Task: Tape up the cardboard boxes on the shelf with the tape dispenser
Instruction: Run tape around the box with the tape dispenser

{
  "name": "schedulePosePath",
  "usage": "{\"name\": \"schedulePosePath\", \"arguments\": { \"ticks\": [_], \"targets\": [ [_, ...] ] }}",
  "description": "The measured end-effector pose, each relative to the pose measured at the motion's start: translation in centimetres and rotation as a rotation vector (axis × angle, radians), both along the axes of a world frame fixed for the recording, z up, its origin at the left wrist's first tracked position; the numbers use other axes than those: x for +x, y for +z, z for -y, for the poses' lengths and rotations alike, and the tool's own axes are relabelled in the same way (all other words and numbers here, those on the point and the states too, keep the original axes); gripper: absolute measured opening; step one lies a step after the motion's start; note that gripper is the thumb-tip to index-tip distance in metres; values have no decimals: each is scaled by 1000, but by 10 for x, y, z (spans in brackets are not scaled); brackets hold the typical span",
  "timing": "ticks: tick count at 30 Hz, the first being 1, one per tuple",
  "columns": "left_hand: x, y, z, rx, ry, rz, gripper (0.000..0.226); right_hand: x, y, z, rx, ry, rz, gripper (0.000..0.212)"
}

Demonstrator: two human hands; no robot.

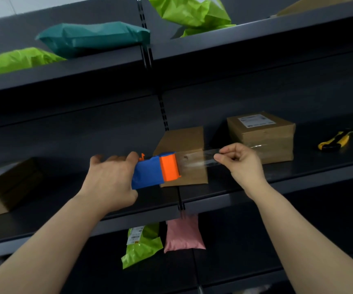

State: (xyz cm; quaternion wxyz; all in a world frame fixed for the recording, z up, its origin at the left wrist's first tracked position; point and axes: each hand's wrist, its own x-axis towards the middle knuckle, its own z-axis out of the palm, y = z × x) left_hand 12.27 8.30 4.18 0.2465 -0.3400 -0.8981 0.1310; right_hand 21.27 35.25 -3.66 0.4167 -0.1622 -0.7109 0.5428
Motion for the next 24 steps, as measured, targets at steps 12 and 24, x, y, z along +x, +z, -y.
{"name": "schedulePosePath", "arguments": {
  "ticks": [12,24],
  "targets": [
    [0,1,-3,2,14,4,53,-5,-1,-3,1,0,5,16],
    [-3,-1,-7,-7,17,-3,53,-9,-1,-5,2,-8,38,15]
  ]
}}
